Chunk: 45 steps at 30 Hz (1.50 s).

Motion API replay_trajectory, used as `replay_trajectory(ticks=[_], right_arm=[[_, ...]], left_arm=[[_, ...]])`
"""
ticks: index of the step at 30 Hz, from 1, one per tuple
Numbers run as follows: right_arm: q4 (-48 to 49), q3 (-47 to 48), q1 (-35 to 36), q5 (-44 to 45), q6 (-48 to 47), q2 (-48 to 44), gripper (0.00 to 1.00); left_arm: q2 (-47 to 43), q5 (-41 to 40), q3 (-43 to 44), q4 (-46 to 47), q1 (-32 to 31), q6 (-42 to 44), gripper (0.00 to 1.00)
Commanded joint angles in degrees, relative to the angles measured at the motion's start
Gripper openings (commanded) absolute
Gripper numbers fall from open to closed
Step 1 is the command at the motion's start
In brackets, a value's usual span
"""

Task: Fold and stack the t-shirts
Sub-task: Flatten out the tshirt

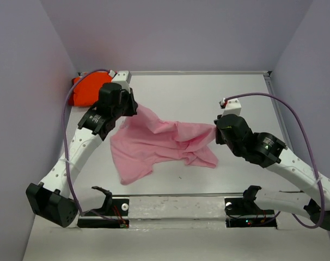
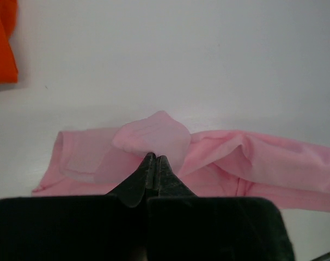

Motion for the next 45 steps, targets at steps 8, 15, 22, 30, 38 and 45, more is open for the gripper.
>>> replay_trajectory(ticks=[8,15,22,30,38,45], right_arm=[[2.0,1.4,-0.3,1.4,-1.2,2.1,0.00],[4.0,1.3,-0.3,1.6,-2.6,4.0,0.00],[5.2,1.1,-0.9,0.8,-3.2,5.3,0.00],[5.8,0.6,-0.9,0.4,-3.5,5.3,0.00],[7.6,0.1,-1.4,-1.8,-3.6,5.3,0.00],[8.9,-0.7,-1.4,-4.1,-3.1,5.4,0.00]], left_arm=[[-9.8,26.5,-31.2,13.9,0.0,-21.9,0.00],[-20.4,28.6,-40.7,18.1,0.0,-30.4,0.07],[-21.1,22.5,-31.8,10.7,0.0,-24.3,0.70],[-15.1,19.7,-30.7,12.1,0.1,-21.6,0.70],[-24.7,15.4,-40.3,8.7,-2.0,-26.3,0.64],[-22.9,-0.1,-31.2,-1.3,-7.9,-23.9,0.64]])
